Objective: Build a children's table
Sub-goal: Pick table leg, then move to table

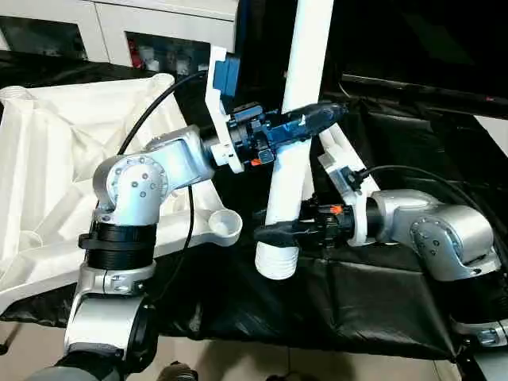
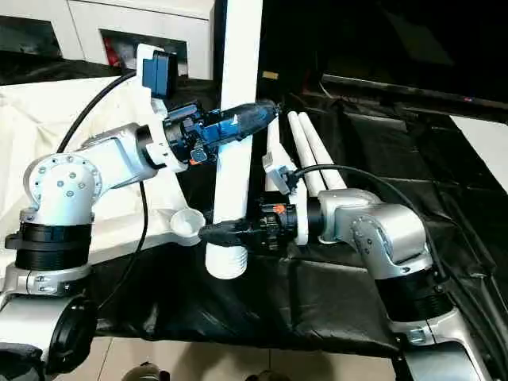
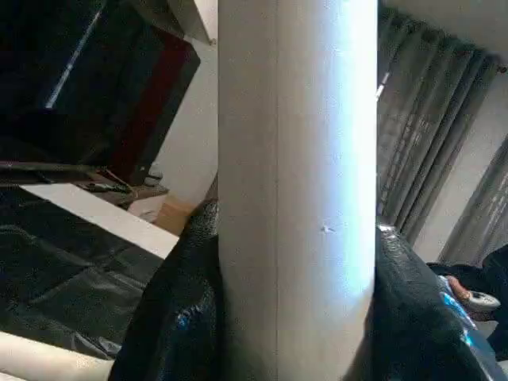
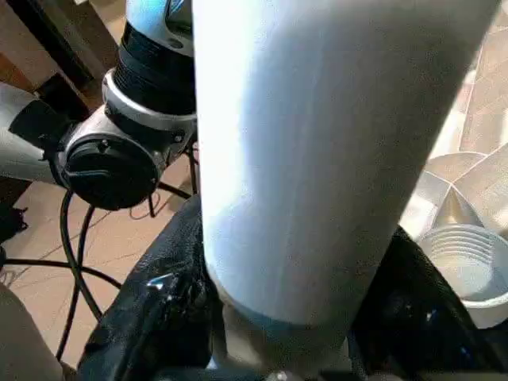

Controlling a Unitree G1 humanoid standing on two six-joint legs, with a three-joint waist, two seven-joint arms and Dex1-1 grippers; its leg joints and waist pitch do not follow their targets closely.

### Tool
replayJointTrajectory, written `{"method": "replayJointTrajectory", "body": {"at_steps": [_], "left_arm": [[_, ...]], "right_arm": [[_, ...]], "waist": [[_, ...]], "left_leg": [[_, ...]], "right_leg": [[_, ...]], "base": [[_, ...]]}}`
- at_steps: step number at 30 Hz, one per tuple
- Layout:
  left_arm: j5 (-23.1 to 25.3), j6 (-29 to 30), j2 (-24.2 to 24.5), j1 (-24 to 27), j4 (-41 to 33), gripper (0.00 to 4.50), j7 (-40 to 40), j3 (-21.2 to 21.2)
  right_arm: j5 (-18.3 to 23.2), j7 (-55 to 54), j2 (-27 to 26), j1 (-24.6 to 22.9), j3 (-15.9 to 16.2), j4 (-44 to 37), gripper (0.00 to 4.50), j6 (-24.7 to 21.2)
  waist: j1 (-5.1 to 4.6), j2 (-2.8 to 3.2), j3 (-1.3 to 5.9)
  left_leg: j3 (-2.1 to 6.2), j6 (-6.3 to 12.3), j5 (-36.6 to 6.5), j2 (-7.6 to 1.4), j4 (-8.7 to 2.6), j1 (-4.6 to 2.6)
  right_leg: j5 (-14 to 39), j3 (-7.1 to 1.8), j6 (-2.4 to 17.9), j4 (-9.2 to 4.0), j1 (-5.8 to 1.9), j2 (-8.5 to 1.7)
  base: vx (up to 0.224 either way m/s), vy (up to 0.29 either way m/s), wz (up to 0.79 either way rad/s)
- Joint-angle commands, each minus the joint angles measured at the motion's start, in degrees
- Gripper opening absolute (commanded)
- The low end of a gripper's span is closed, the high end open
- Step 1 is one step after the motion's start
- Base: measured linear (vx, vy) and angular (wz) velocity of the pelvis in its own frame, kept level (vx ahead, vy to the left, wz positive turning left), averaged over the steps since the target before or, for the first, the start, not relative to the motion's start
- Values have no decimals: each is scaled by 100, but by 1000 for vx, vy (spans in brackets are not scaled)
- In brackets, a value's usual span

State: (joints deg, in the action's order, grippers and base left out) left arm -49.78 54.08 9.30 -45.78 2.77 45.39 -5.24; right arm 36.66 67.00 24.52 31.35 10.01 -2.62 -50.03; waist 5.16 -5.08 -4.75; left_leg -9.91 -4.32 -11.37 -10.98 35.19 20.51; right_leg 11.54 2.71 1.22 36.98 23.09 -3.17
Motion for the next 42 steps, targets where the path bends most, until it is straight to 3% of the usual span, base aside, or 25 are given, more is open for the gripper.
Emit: {"method": "replayJointTrajectory", "body": {"at_steps": [1,5,9,10,11,12,16,17,18,19,20,23,24,27,29,32,33,34,35,36,37,38,40,41,42], "left_arm": [[-20,-55,-40,-116,-19,236,12,60],[-112,-300,-113,5,-151,275,4,-168],[-25,-641,-213,237,-345,284,-173,-320],[15,-767,-241,404,-485,284,-279,-389],[114,-921,-252,569,-630,284,-380,-420],[121,-929,-251,576,-636,284,-384,-420],[375,-1058,30,1063,-1005,284,-347,-355],[537,-1075,207,1239,-1122,284,-342,-295],[693,-1112,378,1401,-1236,284,-309,-235],[804,-1134,524,1554,-1339,284,-278,-209],[986,-1217,651,1695,-1443,284,-352,-169],[2282,-2052,780,2203,-1688,284,-1348,0],[2521,-2195,767,2276,-1700,284,-1589,15],[3023,-2771,411,2644,-1695,284,-2380,-233],[3693,-3336,152,3056,-1725,284,-3192,-281],[3931,-3417,188,3301,-1865,284,-3355,-144],[4121,-3418,201,3610,-2055,284,-3486,-24],[4121,-3418,201,3610,-2055,284,-3486,-24],[4247,-3437,186,3756,-2138,284,-3615,8],[4286,-3424,190,3820,-2178,284,-3657,9],[4311,-3438,192,3859,-2203,284,-3676,0],[4401,-3464,186,3970,-2247,284,-3739,-12],[4469,-3501,211,4069,-2306,284,-3745,-14],[4543,-3563,201,4144,-2336,284,-3754,-24],[4584,-3642,174,4244,-2361,284,-3759,-75]], "right_arm": [[72,-145,-35,-24,-56,22,190,-7],[-38,-658,-365,-131,-303,67,190,264],[-71,-900,-596,-303,-463,-14,190,567],[-70,-1043,-695,-420,-541,-96,190,668],[-64,-1188,-756,-524,-600,-179,190,677],[-63,-1195,-758,-528,-603,-182,190,676],[-373,-1793,-963,-893,-792,-425,190,1178],[-532,-2005,-1002,-1012,-831,-493,190,1358],[-613,-2157,-979,-1099,-864,-553,190,1337],[-716,-2278,-905,-1168,-850,-609,190,1271],[-834,-2439,-834,-1216,-843,-655,190,1217],[-1559,-3481,-901,-1385,-1032,-727,190,1553],[-1705,-3609,-897,-1426,-1010,-766,190,1642],[-2095,-4108,-948,-1611,-882,-970,190,1656],[-2500,-4716,-1164,-1769,-1050,-1039,190,2189],[-2664,-4963,-1211,-1829,-1113,-1119,190,2378],[-2725,-5182,-1313,-1912,-1190,-1274,190,2492],[-2725,-5182,-1313,-1912,-1190,-1274,190,2492],[-2936,-5531,-1428,-1962,-1190,-1260,190,2636],[-2996,-5671,-1483,-1997,-1182,-1221,190,2613],[-2956,-5706,-1529,-2028,-1187,-1203,190,2516],[-2542,-5490,-1682,-2156,-1268,-1179,190,2300],[-2400,-5299,-1702,-2301,-1213,-1197,190,2307],[-2458,-5247,-1689,-2407,-1096,-1216,190,2374],[-2459,-5233,-1767,-2547,-970,-1217,190,2339]], "waist": [[17,95,485],[17,140,492],[26,165,500],[27,215,498],[18,191,489],[27,221,492],[13,246,475],[9,232,469],[17,258,468],[11,224,453],[-6,233,440],[-29,265,428],[-27,292,435],[-47,281,423],[-55,290,442],[-52,266,455],[-30,199,460],[23,215,455],[111,132,467],[224,115,473],[262,143,472],[304,212,455],[317,277,462],[178,395,452],[64,453,489]], "left_leg": [[53,-53,-321,-190,-363,-13],[60,-112,-361,-188,-368,-14],[61,-151,-415,-206,-374,-22],[71,-167,-466,-208,-385,-29],[71,-175,-505,-215,-390,-14],[75,-182,-529,-206,-392,-18],[80,-230,-666,-204,-417,-24],[70,-226,-718,-181,-417,-22],[83,-238,-723,-200,-425,-35],[86,-245,-737,-201,-441,-26],[80,-243,-737,-186,-450,-10],[80,-329,-895,-196,-462,-37],[88,-367,-936,-221,-465,-52],[69,-326,-1099,-188,-460,-66],[91,-313,-1052,-200,-469,-19],[74,-222,-1033,-169,-455,6],[37,-13,-909,-141,-424,22],[18,261,-763,-101,-360,114],[40,542,-596,-80,-199,152],[167,785,-513,-78,96,244],[270,832,-505,-106,268,339],[466,755,-522,-170,445,447],[534,780,-382,-182,334,425],[319,1269,-212,-128,-249,82],[276,1604,-5,-76,-341,-154]], "right_leg": [[496,-278,1220,-433,-384,-434],[457,-272,1253,-428,-386,-440],[302,-277,1290,-424,-386,-451],[272,-269,1310,-420,-381,-442],[228,-272,1311,-426,-392,-444],[240,-269,1316,-422,-398,-440],[542,-267,1144,-459,-372,-435],[744,-270,1063,-474,-383,-423],[834,-273,1020,-476,-362,-436],[1031,-276,899,-490,-366,-429],[1119,-281,839,-494,-369,-412],[1563,-283,608,-552,-313,-407],[1553,-286,584,-549,-301,-409],[1688,-294,500,-597,-275,-392],[1473,-285,490,-583,-294,-392],[1415,-314,431,-565,-309,-429],[1402,-372,496,-583,-332,-498],[1469,-475,544,-630,-402,-649],[1640,-637,562,-736,-453,-885],[1888,-908,666,-883,-534,-1293],[2001,-1041,739,-940,-585,-1504],[2074,-1129,1037,-980,-589,-1665],[1836,-974,1304,-932,-530,-1474],[1485,-411,1204,-657,-263,-632],[1262,-189,1051,-446,-106,-315]], "base": [[0,0,0],[0,0,0],[0,0,0],[0,0,0],[0,0,0],[0,0,0],[0,0,0],[0,0,0],[0,0,0],[0,0,0],[0,0,0],[0,0,0],[0,0,0],[0,0,0],[0,0,0],[0,0,0],[0,0,0],[0,0,0],[0,0,0],[9,61,2],[9,61,2],[-1,112,-3],[-2,176,-2],[0,224,7],[-13,247,14]]}}
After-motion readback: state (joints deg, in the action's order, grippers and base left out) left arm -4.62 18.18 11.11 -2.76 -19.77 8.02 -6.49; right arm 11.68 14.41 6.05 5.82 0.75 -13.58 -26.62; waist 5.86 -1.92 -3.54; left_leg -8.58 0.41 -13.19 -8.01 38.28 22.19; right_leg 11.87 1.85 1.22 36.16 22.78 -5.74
